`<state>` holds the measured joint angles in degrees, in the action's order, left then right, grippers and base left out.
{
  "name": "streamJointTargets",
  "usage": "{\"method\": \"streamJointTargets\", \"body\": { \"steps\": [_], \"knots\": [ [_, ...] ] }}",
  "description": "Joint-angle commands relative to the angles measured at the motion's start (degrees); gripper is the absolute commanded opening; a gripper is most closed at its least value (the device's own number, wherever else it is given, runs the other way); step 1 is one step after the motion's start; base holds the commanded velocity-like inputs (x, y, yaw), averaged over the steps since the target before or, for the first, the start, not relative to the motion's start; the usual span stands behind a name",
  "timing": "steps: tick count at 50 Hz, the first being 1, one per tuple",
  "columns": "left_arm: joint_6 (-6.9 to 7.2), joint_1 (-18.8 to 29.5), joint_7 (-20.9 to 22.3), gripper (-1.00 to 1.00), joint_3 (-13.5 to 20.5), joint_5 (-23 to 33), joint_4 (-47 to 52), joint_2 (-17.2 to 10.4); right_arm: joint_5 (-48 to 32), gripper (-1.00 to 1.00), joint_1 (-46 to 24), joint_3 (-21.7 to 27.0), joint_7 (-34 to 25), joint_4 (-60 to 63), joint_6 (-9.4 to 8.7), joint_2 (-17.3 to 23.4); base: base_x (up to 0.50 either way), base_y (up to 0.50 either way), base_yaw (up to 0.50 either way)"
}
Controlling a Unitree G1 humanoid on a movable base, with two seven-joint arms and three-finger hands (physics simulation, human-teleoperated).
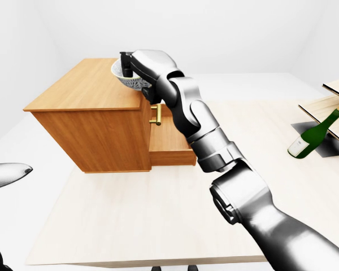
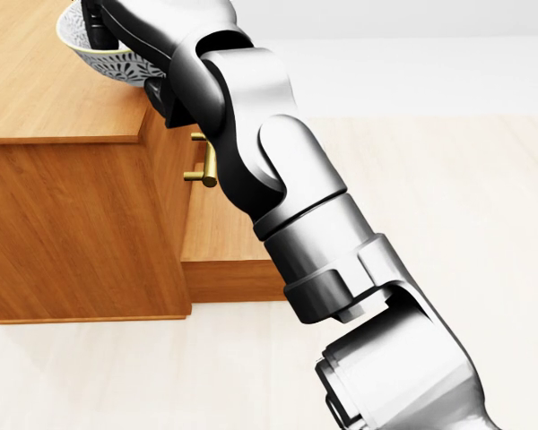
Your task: Put the bowl on top of the cabinet.
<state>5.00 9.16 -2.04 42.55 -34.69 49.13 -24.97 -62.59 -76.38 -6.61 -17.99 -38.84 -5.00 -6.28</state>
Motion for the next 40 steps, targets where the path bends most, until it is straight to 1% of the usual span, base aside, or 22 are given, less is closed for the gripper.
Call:
{"method": "streamJointTargets", "body": {
  "steps": [1,21,40],
  "knots": [
    [0.0,0.0,-0.1,1.0,0.0,-0.2,0.1,0.0,0.9,-1.0,-0.9,0.2,3.1,-3.0,0.0,-0.8,0.0,0.0,0.0],
    [0.0,0.1,-0.4,1.0,0.3,-0.7,0.1,-0.4,0.6,-1.0,0.8,-0.8,4.5,-3.8,0.0,-3.0,0.0,0.0,0.0],
    [0.0,0.0,-0.6,1.0,0.5,-1.1,0.1,-0.5,1.0,-1.0,-0.2,-1.0,5.4,-5.7,0.0,-4.4,0.0,0.0,0.0]
  ]
}}
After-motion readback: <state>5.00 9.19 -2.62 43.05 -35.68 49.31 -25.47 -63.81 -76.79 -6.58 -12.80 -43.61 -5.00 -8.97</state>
